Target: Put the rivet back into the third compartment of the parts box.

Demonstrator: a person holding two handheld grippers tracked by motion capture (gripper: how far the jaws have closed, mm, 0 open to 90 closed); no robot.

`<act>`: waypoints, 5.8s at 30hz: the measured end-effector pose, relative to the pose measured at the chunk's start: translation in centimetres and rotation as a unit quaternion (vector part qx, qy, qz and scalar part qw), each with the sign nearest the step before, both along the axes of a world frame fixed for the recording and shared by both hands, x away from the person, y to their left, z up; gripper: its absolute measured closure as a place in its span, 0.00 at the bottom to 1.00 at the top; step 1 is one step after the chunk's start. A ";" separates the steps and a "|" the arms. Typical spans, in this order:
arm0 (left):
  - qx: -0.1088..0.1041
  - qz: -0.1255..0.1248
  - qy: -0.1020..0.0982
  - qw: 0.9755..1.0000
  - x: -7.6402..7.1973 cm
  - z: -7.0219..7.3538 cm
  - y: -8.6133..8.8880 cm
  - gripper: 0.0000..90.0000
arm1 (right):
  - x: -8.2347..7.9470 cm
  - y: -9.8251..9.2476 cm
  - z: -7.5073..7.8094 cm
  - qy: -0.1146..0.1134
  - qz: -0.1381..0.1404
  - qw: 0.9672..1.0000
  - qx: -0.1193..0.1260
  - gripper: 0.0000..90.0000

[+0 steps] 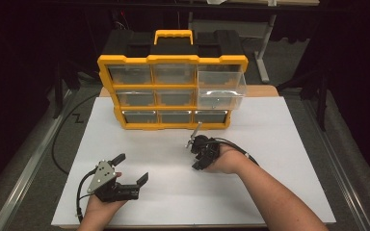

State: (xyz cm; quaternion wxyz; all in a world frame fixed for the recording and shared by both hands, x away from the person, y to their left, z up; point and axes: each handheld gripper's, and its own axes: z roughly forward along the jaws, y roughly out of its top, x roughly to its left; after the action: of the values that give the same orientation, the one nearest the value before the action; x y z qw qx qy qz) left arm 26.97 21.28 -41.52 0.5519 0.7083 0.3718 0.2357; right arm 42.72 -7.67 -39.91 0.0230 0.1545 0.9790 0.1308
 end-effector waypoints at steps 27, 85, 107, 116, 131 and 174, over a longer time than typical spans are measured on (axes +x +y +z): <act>0.000 0.002 0.000 1.000 0.0 0.0 0.0 0.00 | -1.5 0.0 1.2 -0.005 0.029 1.000 0.003 0.93; 0.001 0.001 0.001 1.000 0.2 0.0 0.0 0.00 | -4.1 -7.9 13.2 0.019 0.049 0.999 0.011 0.93; 0.002 0.003 0.002 1.000 0.2 -0.1 0.1 0.00 | -3.0 -7.2 25.9 -0.039 0.057 0.998 0.011 0.93; -0.001 0.003 0.002 1.000 0.2 -0.1 0.2 0.00 | -1.4 -6.3 28.6 -0.052 0.046 0.998 0.007 0.93; -0.004 0.005 0.003 1.000 0.3 -0.1 0.3 0.00 | 2.0 -3.8 30.4 -0.072 0.037 0.997 0.002 0.93; -0.003 0.005 0.006 1.000 0.1 -0.2 0.2 0.00 | 1.5 -6.5 30.4 -0.071 -0.030 0.997 -0.010 0.55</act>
State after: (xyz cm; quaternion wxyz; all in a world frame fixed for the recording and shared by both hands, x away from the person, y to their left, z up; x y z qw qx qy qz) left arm 27.09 21.45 -41.72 0.5502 0.7063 0.3794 0.2333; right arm 44.24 -14.18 -9.47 0.0984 0.1734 0.9712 0.1307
